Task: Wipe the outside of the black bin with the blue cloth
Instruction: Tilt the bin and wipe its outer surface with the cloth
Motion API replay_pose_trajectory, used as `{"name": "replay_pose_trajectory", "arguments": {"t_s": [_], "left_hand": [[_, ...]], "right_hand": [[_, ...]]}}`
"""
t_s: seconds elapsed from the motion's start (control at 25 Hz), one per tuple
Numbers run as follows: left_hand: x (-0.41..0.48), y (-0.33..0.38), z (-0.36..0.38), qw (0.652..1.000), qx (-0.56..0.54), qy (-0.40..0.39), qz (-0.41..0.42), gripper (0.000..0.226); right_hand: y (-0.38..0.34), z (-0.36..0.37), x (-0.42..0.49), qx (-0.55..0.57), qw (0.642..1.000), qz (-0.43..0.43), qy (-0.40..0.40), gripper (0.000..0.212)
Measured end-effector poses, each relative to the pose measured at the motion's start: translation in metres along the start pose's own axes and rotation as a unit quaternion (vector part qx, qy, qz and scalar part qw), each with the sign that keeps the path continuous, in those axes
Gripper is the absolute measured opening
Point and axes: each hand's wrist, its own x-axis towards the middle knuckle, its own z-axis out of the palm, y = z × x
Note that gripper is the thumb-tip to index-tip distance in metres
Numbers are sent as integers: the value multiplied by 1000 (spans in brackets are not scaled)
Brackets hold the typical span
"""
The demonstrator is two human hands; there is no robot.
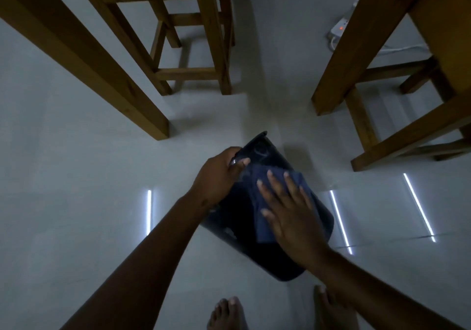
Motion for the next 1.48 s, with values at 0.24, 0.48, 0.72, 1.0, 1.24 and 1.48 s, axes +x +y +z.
{"name": "replay_pose_trajectory", "arguments": {"t_s": [0.24, 0.48, 0.72, 1.0, 1.24, 1.48], "left_hand": [[-28, -10, 0, 999, 38, 33, -8, 38], [-2, 10, 1, 999, 12, 38, 1, 31], [-6, 7, 1, 998, 35, 41, -9, 32], [-5, 11, 10, 995, 45, 80, -25, 31], [-10, 2, -2, 998, -58, 20, -20, 20], [-41, -12, 5, 996, 14, 68, -50, 21]], "right_hand": [[16, -5, -2, 59, 992, 114, 8, 57], [48, -12, 37, 84, 996, 24, -25, 54], [5, -2, -17, 19, 998, 50, -38, 59], [56, -15, 32, 157, 965, 210, -17, 73], [-2, -4, -2, -5, 1000, 28, -1, 63], [52, -13, 16, 130, 976, 174, -2, 61]]}}
